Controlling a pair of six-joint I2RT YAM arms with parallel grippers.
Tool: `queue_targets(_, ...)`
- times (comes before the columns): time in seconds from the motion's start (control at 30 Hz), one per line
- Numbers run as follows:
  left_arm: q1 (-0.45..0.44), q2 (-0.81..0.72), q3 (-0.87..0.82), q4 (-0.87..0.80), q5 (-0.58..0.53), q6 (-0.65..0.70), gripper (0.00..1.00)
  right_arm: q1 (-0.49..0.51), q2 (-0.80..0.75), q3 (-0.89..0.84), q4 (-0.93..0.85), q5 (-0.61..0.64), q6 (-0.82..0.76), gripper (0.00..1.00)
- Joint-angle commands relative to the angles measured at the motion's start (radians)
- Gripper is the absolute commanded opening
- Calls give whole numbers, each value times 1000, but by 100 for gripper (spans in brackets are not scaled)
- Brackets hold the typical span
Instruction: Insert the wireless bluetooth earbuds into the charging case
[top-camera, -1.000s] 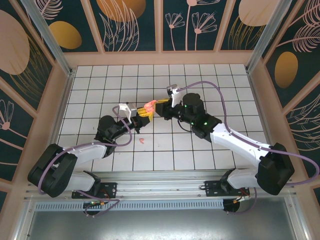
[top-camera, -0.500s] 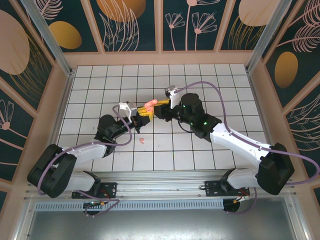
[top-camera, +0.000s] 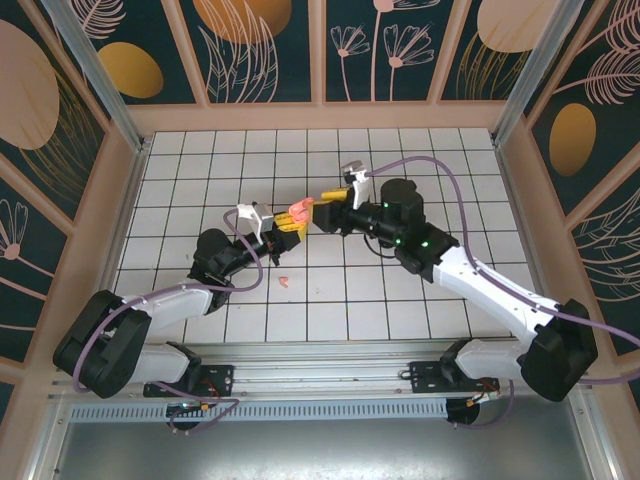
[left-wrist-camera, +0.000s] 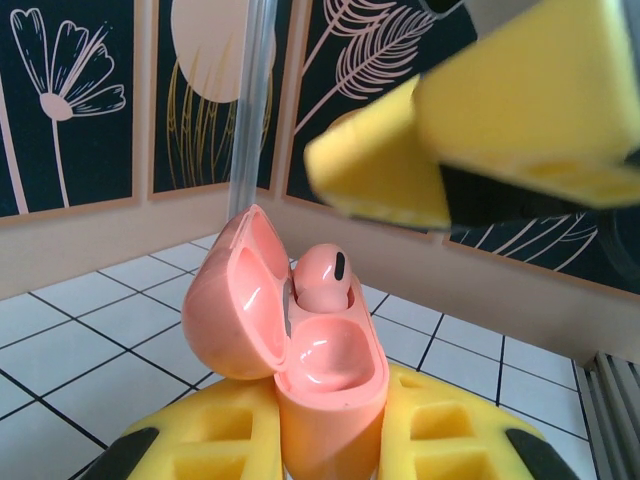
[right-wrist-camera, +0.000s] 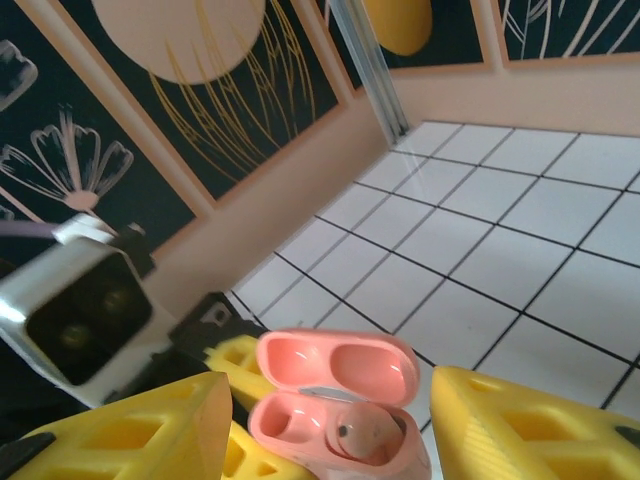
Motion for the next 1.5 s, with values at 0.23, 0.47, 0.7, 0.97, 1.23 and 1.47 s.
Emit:
queue_targets(0.23, 23, -14, -9, -45, -109, -36, 13, -25, -45, 31, -162, 68, 148, 51)
queue_targets(0.47, 175, 26, -66, -20, -124, -224, 12, 24, 38, 129, -517, 217, 314, 48)
queue_targets(0.7, 361, 60, -149, 71, -53, -376, 12, 91, 271, 278, -723, 183, 317, 48)
queue_targets(0.97, 488, 80, -209, 66, -64, -462, 11, 149, 617, 539, -841, 121, 296, 48)
queue_targets(1.23, 506, 73, -215, 13, -102, -476, 12, 191, 819, 685, -910, 75, 279, 48)
queue_targets(1.47, 511, 63, -208, -20, -99, -461, 12, 234, 962, 798, -946, 55, 262, 46)
